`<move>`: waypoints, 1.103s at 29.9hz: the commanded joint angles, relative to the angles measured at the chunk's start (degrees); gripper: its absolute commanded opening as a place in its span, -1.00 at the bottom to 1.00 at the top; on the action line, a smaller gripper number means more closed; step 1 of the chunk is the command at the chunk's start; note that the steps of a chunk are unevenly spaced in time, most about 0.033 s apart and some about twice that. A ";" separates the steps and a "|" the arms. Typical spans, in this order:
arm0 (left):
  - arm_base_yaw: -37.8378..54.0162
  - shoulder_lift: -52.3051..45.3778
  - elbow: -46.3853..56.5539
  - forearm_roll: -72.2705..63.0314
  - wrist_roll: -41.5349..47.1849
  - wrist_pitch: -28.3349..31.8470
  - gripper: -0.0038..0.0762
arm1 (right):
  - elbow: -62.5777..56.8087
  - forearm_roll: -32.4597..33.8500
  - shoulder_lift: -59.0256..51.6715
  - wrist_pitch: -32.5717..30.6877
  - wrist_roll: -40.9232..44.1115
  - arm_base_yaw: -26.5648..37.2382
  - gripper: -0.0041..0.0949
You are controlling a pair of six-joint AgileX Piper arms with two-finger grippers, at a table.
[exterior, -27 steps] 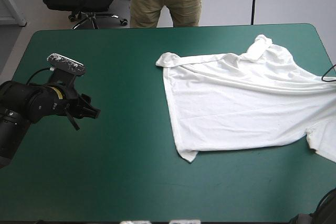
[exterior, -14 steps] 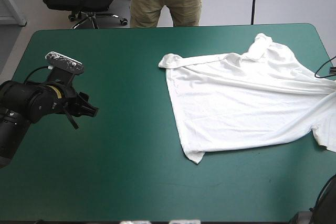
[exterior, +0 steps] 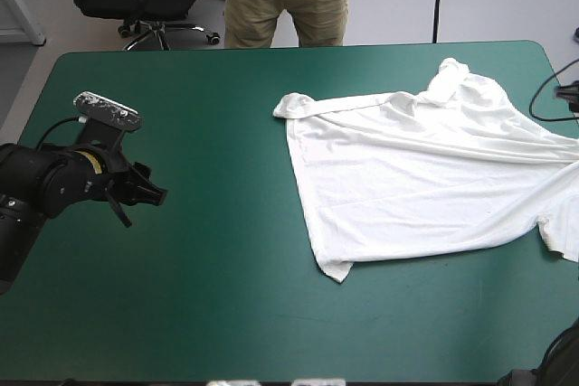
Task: Fold the cloth
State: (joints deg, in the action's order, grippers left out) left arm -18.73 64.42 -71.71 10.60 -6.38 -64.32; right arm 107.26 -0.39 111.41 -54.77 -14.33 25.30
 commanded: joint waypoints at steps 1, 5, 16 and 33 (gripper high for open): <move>-0.16 -2.75 -1.87 0.38 0.45 0.90 0.13 | 1.97 -14.30 -9.50 -5.13 -8.98 -2.83 0.25; -0.16 -3.32 -1.87 1.89 0.45 -0.70 0.13 | 0.63 -19.33 -13.57 -16.80 -11.72 -12.25 0.16; -0.16 -3.32 -1.87 4.11 0.67 -1.47 0.13 | -13.78 -1.08 -17.90 -16.80 -6.93 -49.26 0.15; -0.16 -3.32 -1.87 3.14 3.03 0.64 0.13 | -35.26 -1.30 -20.88 -3.91 1.62 -70.99 0.15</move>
State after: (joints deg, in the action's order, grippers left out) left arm -18.73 62.17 -71.71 13.53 -4.03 -66.53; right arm 71.68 -2.27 93.34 -63.35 -13.58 -44.57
